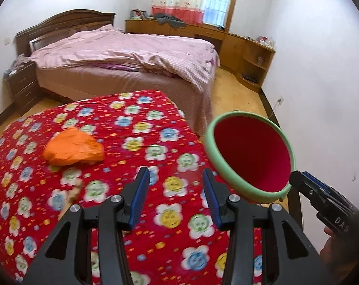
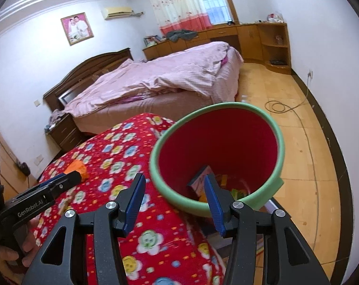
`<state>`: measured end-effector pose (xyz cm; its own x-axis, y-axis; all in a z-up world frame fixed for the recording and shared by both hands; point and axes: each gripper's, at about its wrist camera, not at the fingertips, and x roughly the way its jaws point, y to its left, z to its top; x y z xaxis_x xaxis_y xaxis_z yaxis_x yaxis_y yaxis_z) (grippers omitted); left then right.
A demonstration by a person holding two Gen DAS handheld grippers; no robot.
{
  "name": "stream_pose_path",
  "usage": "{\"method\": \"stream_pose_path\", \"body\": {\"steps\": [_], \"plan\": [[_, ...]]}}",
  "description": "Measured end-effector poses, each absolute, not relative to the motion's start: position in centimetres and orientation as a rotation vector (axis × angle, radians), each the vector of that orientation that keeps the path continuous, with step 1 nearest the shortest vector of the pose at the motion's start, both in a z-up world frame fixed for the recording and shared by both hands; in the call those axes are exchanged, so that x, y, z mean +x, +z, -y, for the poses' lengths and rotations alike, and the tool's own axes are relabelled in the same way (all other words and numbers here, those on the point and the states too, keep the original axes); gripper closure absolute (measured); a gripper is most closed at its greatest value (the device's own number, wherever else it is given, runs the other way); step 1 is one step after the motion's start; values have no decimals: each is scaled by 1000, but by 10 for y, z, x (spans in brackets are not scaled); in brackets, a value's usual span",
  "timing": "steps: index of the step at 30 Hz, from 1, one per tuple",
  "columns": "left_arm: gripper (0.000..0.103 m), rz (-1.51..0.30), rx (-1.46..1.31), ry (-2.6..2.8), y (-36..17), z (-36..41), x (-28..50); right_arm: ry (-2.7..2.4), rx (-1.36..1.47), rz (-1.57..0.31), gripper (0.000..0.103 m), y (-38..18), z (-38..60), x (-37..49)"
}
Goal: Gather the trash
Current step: 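Move both open tools back over the bedspread, then grasp the light wooden stick with the left tool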
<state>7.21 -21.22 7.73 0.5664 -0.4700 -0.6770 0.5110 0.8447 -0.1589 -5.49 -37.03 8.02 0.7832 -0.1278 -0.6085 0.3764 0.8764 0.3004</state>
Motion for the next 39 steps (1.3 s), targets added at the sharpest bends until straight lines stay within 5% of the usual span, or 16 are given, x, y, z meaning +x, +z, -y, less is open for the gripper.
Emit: {"method": "stream_pose_path", "body": {"steps": [21,39], "plan": [[57,-872,88,-343,38,103,111,-177,377,-700,50,69,296,-23],[58,-957,95,-356,-11,99,146,-168,366,-792,50,41,282,1]]}}
